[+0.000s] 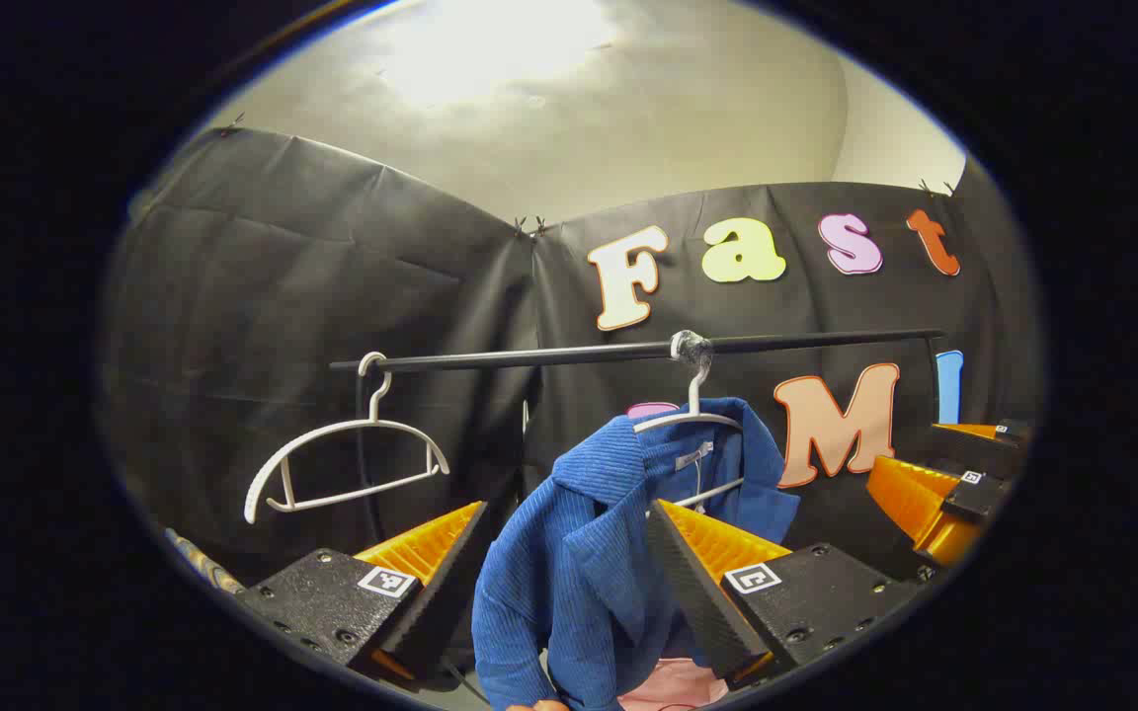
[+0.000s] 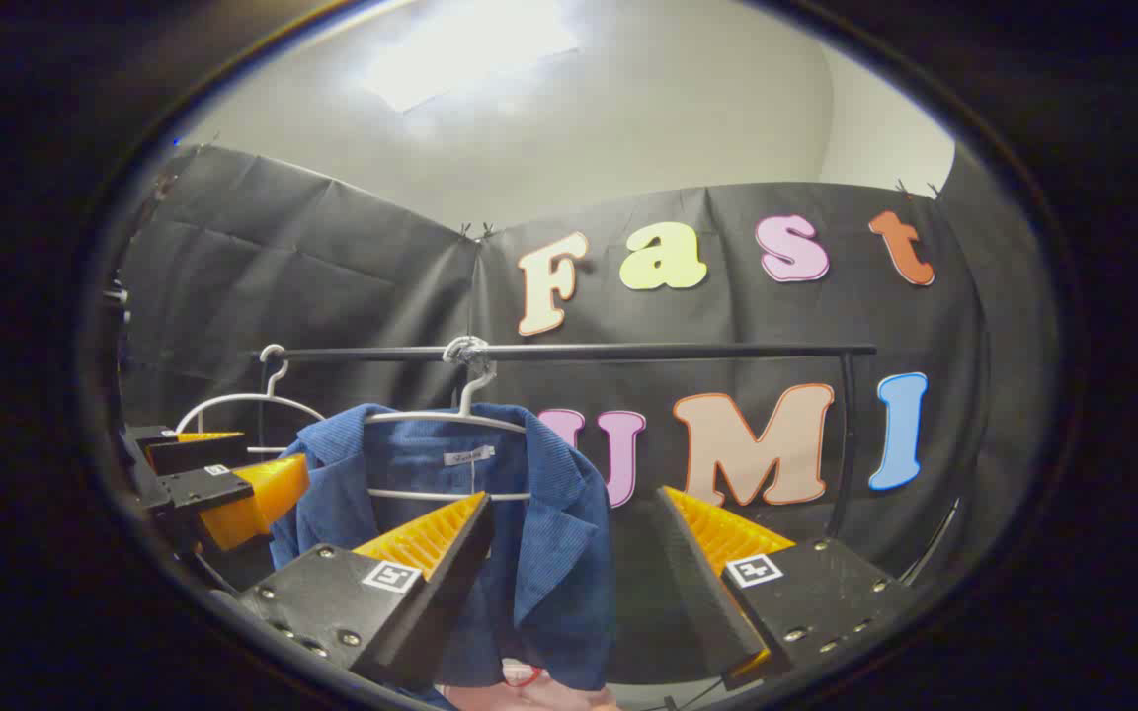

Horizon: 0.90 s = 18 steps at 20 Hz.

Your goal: Grasp the clothes on the hanger with both hands and then place them into the laundry hamper below.

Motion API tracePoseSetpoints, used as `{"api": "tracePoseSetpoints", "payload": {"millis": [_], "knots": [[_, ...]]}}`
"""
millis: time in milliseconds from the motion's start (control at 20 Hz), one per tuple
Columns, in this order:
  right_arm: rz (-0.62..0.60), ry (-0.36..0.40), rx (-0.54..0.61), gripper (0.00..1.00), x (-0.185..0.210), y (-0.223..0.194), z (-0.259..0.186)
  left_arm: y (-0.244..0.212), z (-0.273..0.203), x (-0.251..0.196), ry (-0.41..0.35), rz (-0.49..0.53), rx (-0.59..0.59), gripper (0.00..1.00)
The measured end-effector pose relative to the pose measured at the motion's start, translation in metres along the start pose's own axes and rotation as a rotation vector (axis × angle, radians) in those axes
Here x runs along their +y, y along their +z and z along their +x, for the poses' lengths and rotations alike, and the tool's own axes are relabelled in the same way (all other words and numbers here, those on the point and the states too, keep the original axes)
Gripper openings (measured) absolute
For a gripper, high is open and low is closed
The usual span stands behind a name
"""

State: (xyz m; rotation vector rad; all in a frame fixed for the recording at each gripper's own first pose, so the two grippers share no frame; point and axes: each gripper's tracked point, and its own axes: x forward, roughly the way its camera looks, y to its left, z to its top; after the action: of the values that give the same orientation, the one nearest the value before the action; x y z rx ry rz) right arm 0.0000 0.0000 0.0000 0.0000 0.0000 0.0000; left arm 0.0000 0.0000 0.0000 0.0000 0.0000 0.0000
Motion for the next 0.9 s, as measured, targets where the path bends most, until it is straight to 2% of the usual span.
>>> {"api": "tracePoseSetpoints", "payload": {"millis": [50, 100, 550, 750, 800, 900], "knots": [[0.0, 0.001, 0.003, 0.94, 0.002, 0.0, 0.001, -0.001, 0.0, 0.001, -0.001, 0.004, 0.003, 0.98], [0.0, 0.001, 0.005, 0.96, 0.004, -0.001, 0.0, -0.002, 0.0, 0.0, -0.003, 0.01, 0.005, 0.98], [0.004, -0.01, 0.032, 0.94, 0.014, -0.004, 0.008, -0.004, 0.017, 0.0, -0.021, 0.022, 0.009, 0.98], [-0.018, -0.005, 0.038, 0.96, 0.02, -0.004, 0.012, -0.005, 0.019, 0.003, -0.021, 0.028, 0.013, 0.98], [-0.014, -0.002, 0.042, 0.94, 0.022, -0.006, 0.013, -0.005, 0.019, 0.005, -0.021, 0.029, 0.01, 0.98], [-0.006, 0.003, 0.052, 0.96, 0.026, -0.009, 0.016, -0.005, 0.021, 0.007, -0.017, 0.031, 0.007, 0.98]]}}
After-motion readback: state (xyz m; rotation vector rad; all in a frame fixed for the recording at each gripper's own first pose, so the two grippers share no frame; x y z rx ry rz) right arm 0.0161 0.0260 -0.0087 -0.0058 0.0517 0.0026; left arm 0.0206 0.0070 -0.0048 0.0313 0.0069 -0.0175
